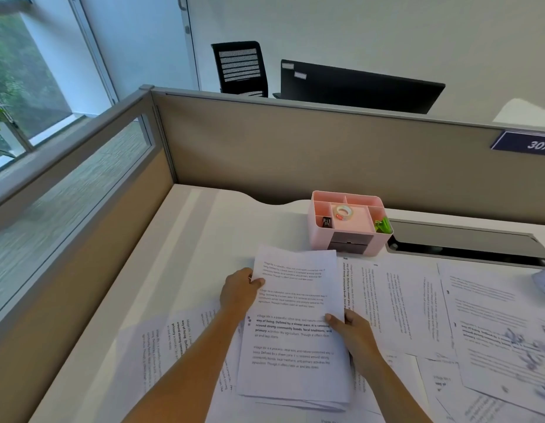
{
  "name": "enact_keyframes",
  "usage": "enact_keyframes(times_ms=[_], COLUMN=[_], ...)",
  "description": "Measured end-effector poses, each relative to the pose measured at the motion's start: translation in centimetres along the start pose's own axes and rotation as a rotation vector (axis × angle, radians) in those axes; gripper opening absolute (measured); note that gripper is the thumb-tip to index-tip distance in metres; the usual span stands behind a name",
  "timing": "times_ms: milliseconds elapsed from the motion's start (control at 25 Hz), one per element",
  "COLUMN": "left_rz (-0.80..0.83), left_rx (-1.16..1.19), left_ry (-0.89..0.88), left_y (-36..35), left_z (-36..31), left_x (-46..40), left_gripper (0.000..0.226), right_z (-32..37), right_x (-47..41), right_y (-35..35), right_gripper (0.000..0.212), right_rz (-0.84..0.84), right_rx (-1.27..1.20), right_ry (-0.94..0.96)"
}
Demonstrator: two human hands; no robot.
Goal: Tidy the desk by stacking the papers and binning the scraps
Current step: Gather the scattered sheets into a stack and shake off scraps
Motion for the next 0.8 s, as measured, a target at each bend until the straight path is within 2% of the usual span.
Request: enact_keyframes(times_ms=[80,200,320,440,560,680,800], left_rz=[-0.037,-0.056,0.050,0.210,0.245,0.198,0.250], left_rx=[-0.023,-0.192,-0.341,-0.518,-0.700,-0.776,-0.791], left_ry=[-0.004,-0.074,-0.099,-0.087,-0.045,-0.030,-0.012], left_y=[0.7,2.9,6.1,8.5,8.7,8.1,8.4], left_z=[0.6,3.0,5.8,8.2,9.1,8.9,8.5], left_x=[0.3,0.5,0.7,1.7,2.9,3.3,2.9], left_gripper=[0.018,0.029,0.027,0.047,0.064,0.058,0.043], right_z=[-0.2,-0.4,-0.4,-0.5,-0.4,-0.3,-0.1], right_x=[-0.2,-0.3,-0.3,-0.3,-0.3,-0.2,-0.1], right_y=[-0.1,-0.1,0.0,0.0,0.0,-0.1,-0.3], right_gripper=[0.019,0.020,0.020,0.020,0.019,0.018,0.019], right_rz=[-0.015,-0.029,-0.033,-0.028,-0.033,-0.049,-0.060], right_rx=[0.008,-0.004,-0.005,0.008,0.021,0.021,0.016], right_ry=[0.001,-0.003,0.004,-0.001,0.002,0.000,-0.007])
Point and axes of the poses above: each hand's wrist, its own x-axis away from the middle knuckle, its own y-axis out of the back of the hand, z = x × y, the point moved 1 cm from there along -x, towards the middle knuckle, and after that the axes turned 3 degrees about -x, right-handed, at the moved point
